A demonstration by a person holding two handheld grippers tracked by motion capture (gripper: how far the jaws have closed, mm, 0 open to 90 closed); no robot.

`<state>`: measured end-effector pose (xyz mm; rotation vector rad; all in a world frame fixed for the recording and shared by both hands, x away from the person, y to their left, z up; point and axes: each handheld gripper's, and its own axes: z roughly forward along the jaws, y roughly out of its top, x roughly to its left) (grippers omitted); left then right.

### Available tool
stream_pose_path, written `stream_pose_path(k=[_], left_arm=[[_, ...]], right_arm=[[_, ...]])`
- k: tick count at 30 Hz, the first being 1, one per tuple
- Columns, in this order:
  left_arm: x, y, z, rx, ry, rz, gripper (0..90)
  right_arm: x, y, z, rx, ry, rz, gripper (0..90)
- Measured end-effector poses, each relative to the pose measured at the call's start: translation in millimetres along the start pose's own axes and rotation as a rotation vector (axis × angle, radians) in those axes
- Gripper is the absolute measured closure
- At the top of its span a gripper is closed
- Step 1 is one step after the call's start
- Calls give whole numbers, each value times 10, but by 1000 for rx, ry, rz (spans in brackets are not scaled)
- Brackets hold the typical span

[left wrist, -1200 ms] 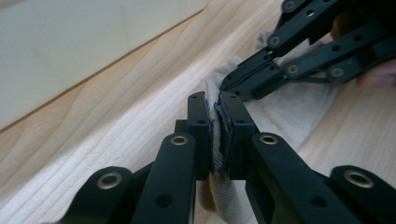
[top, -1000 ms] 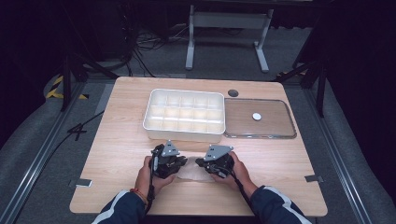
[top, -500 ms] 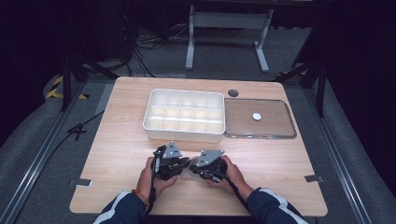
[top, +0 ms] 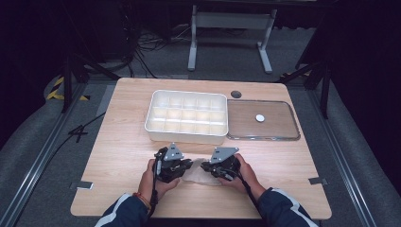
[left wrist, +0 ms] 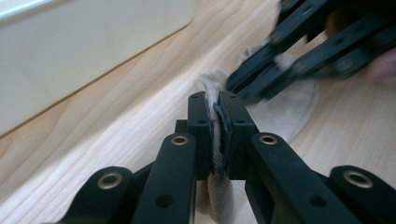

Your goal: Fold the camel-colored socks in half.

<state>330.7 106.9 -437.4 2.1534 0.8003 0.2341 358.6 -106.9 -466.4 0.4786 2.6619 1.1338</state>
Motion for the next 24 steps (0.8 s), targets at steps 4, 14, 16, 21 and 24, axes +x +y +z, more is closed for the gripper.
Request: stream_pose_path(k=[4, 14, 16, 21, 24], left_arm=[[-59, 45, 62, -5, -13, 7, 843], [-85, 89, 154, -9, 6, 4, 849], [-63, 80, 135, -13, 7, -17, 850], [-56, 71, 130, -9, 11, -15, 849], [-62, 75, 135, -6, 11, -14, 849]], right_arm=[[-12, -16, 89, 13, 8, 10, 864], [-132, -40, -53, -39, 6, 34, 780], [-201, -78, -200, -69, -14, 56, 762], [-210, -207, -445, -26, -62, 51, 697], [-227, -332, -517, 21, -86, 72, 644]])
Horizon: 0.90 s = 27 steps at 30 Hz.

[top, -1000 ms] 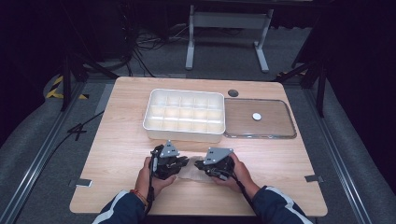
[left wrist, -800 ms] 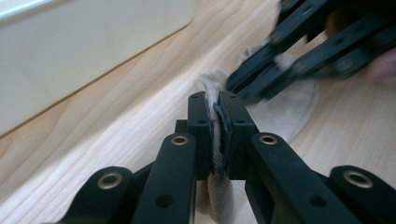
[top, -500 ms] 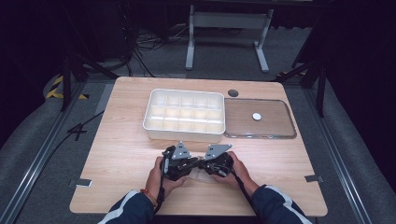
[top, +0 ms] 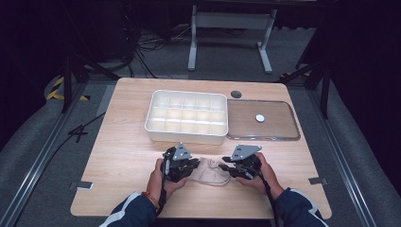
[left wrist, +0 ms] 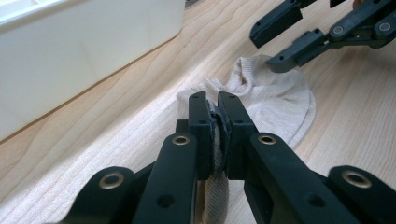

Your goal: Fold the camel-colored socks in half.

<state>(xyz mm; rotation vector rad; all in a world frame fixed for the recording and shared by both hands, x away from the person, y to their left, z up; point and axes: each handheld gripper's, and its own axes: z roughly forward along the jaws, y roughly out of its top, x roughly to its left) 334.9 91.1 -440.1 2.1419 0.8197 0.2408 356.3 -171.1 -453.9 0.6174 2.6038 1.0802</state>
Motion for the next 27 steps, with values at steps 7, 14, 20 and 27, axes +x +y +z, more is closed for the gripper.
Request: stream_pose_path(k=[7, 14, 20, 27], left_arm=[[-45, 49, 69, -2, -1, 6, 844], [-103, 147, 181, 0, 5, 10, 845], [-162, 215, 298, -6, 11, -8, 845], [-211, 257, 480, 2, 19, -31, 840]], right_arm=[[-73, -127, 110, 49, 31, 57, 678], [-103, -95, 148, 51, 50, 29, 732], [-100, -86, 150, 54, 54, 16, 735], [-98, -83, 150, 57, 56, 6, 742]])
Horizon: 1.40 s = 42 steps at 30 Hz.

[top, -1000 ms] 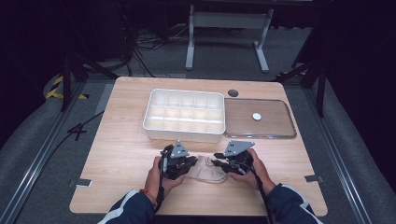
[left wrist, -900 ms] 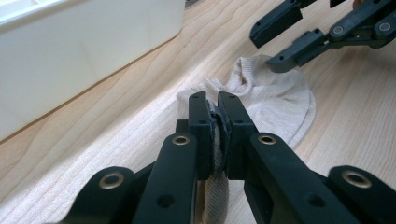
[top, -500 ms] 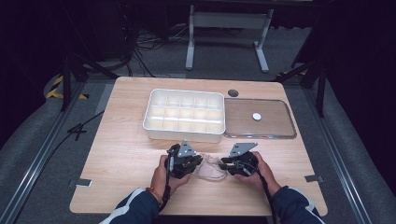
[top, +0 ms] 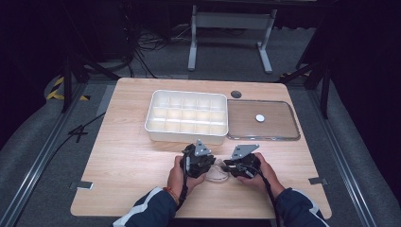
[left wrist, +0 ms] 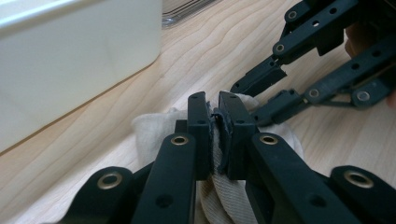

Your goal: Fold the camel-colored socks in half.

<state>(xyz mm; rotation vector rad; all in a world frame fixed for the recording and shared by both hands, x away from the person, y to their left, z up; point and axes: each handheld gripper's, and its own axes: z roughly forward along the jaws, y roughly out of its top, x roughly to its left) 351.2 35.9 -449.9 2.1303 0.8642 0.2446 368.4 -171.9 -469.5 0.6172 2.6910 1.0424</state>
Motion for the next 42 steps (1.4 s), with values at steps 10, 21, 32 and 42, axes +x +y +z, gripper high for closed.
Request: stream_pose_path(k=[10, 21, 32, 42], left_arm=[[-46, 45, -1, -39, -23, -3, 510], [212, 40, -698, -130, -69, 13, 546], [217, -340, -326, 56, -167, 93, 710], [115, -358, -130, 69, -143, 115, 721]], right_arm=[[-8, -5, 0, -4, 4, 1, 742], [-13, -11, 2, -6, 7, 14, 745], [-20, -16, 6, -10, 12, 27, 748], [-16, -17, 6, -11, 8, 23, 748]])
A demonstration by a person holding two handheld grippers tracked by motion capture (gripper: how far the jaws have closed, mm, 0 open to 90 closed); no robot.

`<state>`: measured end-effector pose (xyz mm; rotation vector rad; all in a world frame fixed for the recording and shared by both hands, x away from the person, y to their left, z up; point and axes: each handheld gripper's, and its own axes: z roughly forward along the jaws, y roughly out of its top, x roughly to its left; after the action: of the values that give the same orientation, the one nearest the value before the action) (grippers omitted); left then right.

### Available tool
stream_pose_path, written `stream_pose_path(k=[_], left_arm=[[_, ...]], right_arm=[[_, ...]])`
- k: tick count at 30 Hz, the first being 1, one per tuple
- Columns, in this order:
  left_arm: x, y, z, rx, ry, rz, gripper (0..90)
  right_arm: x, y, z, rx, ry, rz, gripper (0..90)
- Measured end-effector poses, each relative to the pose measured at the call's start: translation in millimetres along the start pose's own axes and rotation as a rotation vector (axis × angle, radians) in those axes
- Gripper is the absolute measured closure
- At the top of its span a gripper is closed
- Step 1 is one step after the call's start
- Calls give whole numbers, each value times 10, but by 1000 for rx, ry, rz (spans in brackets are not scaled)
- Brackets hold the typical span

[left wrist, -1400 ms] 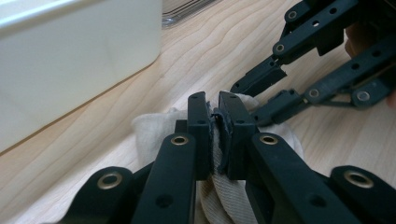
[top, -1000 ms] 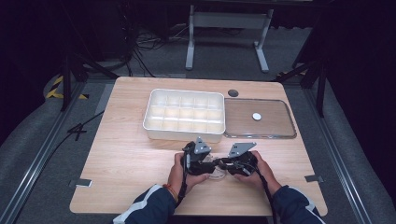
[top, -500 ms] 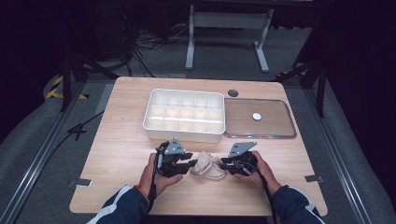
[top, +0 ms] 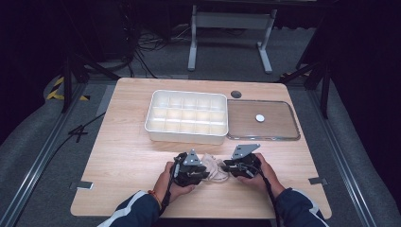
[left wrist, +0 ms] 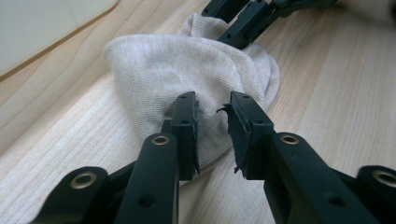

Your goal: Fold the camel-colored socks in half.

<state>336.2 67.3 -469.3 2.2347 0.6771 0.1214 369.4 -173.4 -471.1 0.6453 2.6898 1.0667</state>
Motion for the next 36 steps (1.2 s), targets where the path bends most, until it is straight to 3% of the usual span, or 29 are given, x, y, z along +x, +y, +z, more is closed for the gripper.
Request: stream_pose_path(k=[5, 8, 11, 15, 20, 25, 29, 31, 36], left_arm=[[-4, -35, 31, -11, 8, 2, 740], [-18, -33, 33, -7, 22, 18, 740], [-29, -28, 32, -2, 32, 27, 733], [-18, -20, -13, -17, 26, 20, 655], [31, -13, -204, -64, 60, -13, 552], [147, -90, -292, -55, 111, -76, 500], [226, -183, -227, -32, 98, -136, 484], [245, -218, -165, -6, 90, -133, 454], [220, -215, -127, -11, 98, -124, 427]], right_arm=[[1, 6, 1, 3, -5, 3, 728], [9, 36, -32, 15, -37, -1, 714], [39, 87, -125, -45, -40, -11, 760], [146, 168, -187, -103, -38, -38, 794], [262, 208, -154, -114, -22, -70, 798], [291, 200, -91, -79, -19, -88, 791], [292, 168, -19, -43, -16, -100, 793], [297, 150, 16, -28, -14, -98, 792], [302, 109, 70, -7, -23, -111, 805]])
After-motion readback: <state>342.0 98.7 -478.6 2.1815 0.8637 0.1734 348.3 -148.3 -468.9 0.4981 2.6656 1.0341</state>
